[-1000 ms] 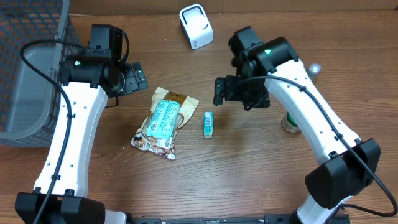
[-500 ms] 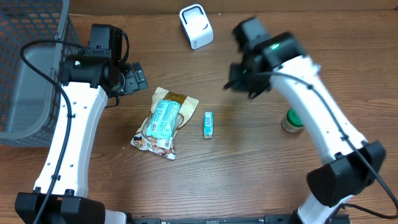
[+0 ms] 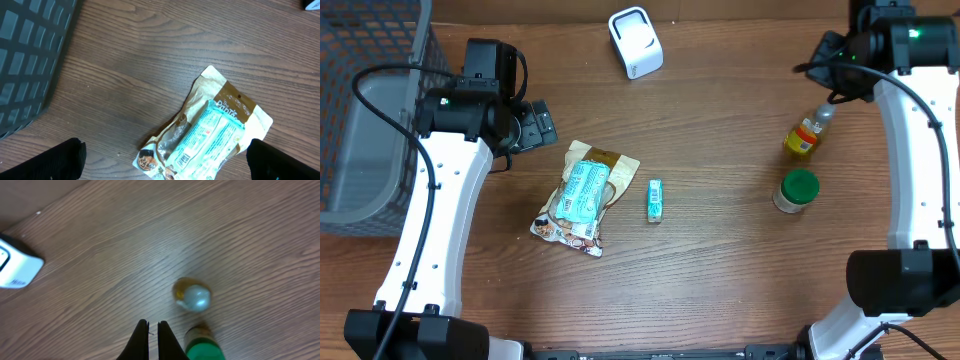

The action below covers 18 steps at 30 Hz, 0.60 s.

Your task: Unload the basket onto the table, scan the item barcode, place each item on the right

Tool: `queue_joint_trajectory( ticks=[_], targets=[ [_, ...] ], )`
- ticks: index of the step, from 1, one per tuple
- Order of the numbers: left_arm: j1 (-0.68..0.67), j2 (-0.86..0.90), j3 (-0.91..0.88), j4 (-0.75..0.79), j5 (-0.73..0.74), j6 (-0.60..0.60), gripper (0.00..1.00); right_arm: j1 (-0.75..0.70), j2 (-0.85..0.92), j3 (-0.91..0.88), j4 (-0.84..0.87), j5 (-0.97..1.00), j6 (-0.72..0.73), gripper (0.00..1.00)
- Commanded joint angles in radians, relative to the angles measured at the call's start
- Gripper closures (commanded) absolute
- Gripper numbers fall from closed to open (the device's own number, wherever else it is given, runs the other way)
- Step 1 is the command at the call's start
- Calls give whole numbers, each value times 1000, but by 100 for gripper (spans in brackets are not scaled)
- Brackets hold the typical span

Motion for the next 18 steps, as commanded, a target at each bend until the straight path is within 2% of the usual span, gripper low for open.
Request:
queue_joint_trajectory(
  ticks=[1,18],
  targets=[
    [2,-1,16,2,5,19,0,-37,31,-13,0,6,-20,96],
    [2,-1,16,2,5,19,0,-69,158,-105,31,28,-27,96]
  ],
)
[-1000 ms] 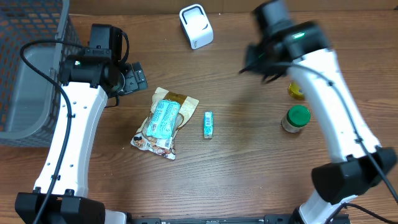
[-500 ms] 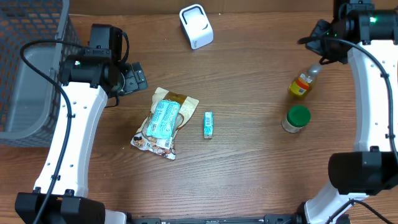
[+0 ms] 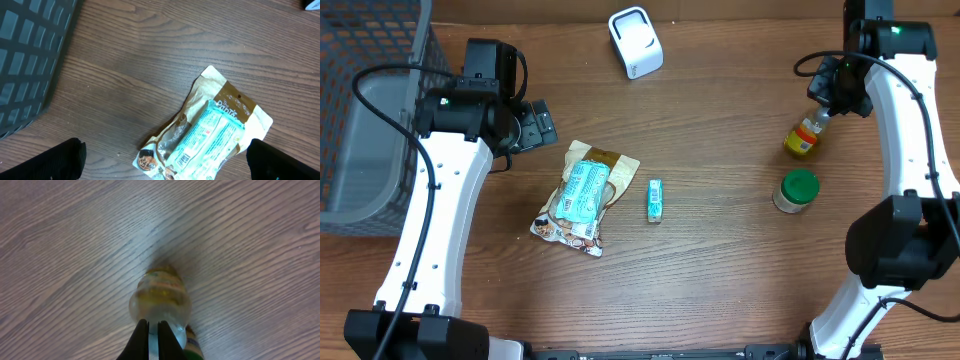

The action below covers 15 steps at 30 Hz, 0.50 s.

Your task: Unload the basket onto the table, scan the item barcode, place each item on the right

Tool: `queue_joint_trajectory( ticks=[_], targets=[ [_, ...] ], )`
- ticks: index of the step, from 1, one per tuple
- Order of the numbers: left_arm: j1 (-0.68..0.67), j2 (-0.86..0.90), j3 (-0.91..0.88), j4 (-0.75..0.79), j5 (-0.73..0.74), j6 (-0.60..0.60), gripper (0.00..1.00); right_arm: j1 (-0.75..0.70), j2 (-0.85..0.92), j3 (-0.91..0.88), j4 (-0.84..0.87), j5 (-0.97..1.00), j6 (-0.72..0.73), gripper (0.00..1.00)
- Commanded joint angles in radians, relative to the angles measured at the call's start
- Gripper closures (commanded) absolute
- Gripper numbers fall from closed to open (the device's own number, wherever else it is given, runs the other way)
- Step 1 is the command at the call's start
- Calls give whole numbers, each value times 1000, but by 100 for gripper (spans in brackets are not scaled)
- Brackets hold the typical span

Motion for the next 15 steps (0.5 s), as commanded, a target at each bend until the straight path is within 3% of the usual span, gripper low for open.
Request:
queue_joint_trajectory(
  ticks=[1,15],
  targets=[
    [2,-1,16,2,5,19,0,-3,18,-6,-2,19,-6,96],
    [2,-1,16,2,5,19,0,-5,19,54,5,76,-18,93]
  ],
)
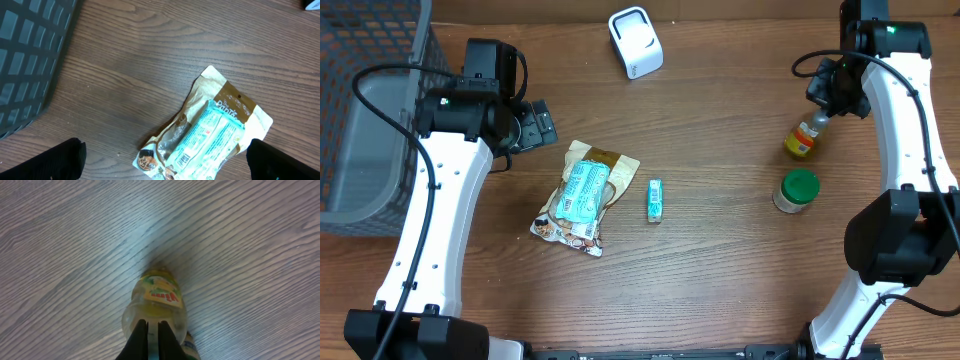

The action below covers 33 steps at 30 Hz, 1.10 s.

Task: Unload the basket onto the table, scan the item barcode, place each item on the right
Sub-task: 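Move the right gripper left and descend over the Kleenex pack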

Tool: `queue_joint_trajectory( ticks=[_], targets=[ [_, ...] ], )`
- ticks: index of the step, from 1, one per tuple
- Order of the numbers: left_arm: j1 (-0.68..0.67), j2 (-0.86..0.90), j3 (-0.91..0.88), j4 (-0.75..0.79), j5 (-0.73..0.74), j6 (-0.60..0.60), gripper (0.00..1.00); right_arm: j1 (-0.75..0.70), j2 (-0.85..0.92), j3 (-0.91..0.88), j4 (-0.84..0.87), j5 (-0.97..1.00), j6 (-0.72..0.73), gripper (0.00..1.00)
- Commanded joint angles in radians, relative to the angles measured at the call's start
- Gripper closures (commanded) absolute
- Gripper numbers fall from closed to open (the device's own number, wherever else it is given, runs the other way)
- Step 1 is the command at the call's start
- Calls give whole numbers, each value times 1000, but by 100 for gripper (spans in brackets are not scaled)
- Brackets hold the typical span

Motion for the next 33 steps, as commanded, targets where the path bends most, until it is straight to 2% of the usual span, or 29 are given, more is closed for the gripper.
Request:
queue_joint_trajectory(
  ticks=[1,6,13,14,17,21,26,33],
  targets=[
    [2,-1,16,2,5,18,0,-5,2,72,5,49,-39,91],
    [2,-1,16,2,5,18,0,0,0,180,-16,36,-80,87],
    [2,-1,16,2,5,19,0,27,-2,282,-138,-204,-106,82],
    [2,-1,16,2,5,18,0,38,-1,281,-167,-248,-130,78],
    [2,-1,16,2,5,18,0,77,-1,268,-234,-322,-155,48],
    [2,-1,16,2,5,19,0,147,-1,233,-294,-355,-154,31],
    [2,-1,16,2,5,18,0,271,-1,158,-303,-357,-121,27],
    [2,-1,16,2,5,18,0,445,-1,8,-210,-356,-46,27]
  ],
)
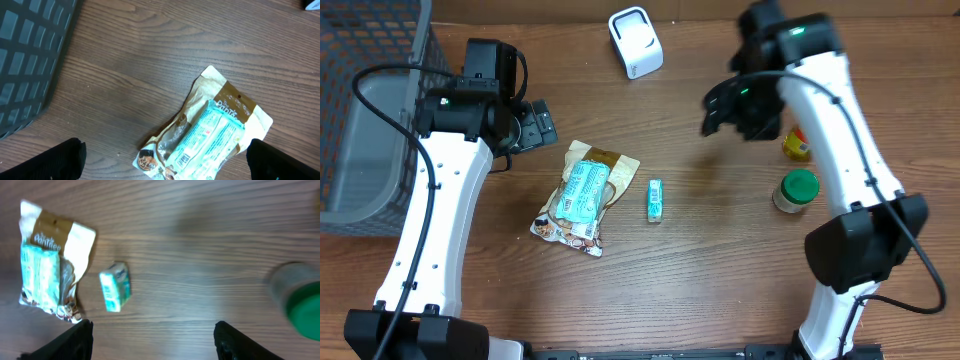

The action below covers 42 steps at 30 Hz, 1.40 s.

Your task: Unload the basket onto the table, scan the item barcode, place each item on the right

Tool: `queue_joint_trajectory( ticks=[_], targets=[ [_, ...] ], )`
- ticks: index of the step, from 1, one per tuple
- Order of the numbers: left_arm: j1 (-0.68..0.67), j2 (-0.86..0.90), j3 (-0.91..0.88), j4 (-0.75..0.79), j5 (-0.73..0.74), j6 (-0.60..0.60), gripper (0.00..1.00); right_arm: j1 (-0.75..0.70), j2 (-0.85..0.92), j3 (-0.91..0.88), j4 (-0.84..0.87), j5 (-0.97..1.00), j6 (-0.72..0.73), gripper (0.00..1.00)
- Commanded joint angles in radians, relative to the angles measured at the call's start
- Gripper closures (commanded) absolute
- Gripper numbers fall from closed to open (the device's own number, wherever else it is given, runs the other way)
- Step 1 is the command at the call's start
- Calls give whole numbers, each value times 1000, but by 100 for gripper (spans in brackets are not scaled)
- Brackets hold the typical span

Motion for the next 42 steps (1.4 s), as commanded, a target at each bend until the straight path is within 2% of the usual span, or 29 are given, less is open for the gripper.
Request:
queue_joint_trajectory(
  ticks=[1,10,11,12,19,24,26,35,40,42],
  targets=[
    [2,-1,16,1,5,18,0,93,-5,-88,60,-10,56,27],
    [2,-1,16,1,5,19,0,270,-5,-381,303,-6,138,26],
    [2,-1,16,1,5,18,0,284,-5,-404,327,-6,139,19],
    [2,-1,16,1,5,18,1,298,-5,-427,352,-6,147,19],
    [2,-1,16,1,5,18,0,366,-4,-509,474,-2,157,19],
    [2,-1,16,1,5,18,0,378,-4,-518,496,50,160,19],
    [2,-1,16,1,5,18,0,378,-3,-518,502,63,160,24],
    [2,-1,16,1,5,18,0,378,-3,-518,512,68,159,58],
    [2,-1,16,1,5,18,0,378,-3,-518,510,111,159,57],
    [2,-1,16,1,5,19,0,377,-3,-518,511,111,159,51]
  ],
)
